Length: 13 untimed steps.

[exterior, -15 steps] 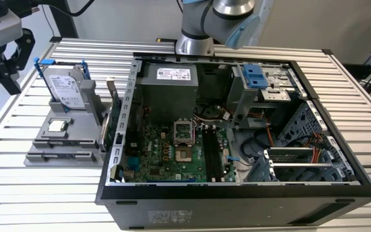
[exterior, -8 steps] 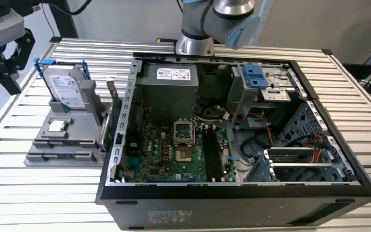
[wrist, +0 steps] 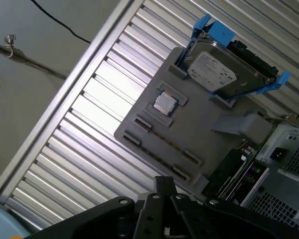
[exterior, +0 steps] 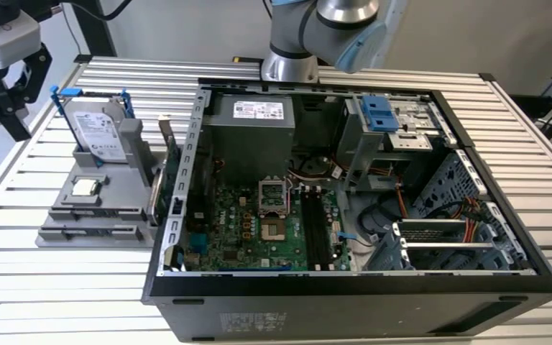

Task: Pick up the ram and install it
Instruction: 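Pick up the ram and move it above insertion slot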

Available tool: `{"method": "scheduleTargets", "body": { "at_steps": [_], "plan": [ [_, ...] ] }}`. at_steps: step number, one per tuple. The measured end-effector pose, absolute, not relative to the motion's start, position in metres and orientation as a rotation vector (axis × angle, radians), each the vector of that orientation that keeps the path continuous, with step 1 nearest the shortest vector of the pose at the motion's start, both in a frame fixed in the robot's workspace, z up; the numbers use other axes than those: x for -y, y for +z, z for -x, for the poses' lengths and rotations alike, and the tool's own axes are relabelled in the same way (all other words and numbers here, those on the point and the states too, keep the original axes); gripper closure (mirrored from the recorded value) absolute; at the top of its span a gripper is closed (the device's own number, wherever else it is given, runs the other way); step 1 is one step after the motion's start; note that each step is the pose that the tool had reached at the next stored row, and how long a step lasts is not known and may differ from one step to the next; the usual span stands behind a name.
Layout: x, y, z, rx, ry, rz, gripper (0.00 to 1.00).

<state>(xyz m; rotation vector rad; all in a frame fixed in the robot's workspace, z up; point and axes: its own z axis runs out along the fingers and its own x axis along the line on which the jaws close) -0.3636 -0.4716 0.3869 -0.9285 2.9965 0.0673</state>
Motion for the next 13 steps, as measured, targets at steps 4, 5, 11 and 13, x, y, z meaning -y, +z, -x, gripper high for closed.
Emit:
{"method": "scheduleTargets", "body": {
  "at_steps": [4, 5, 11, 13],
  "plan": [
    [0.4717, 0.3869, 0.3637, -2.977, 0.067, 0.993, 1.0],
    [0.4716, 0.3869, 0.3637, -2.97, 0.067, 1.013, 1.0],
    [0.4715, 0.3869, 0.3638, -2.938, 0.068, 1.106, 1.0],
    [0.4715, 0.3869, 0.3638, -2.938, 0.068, 1.107, 1.0]
  ]
}}
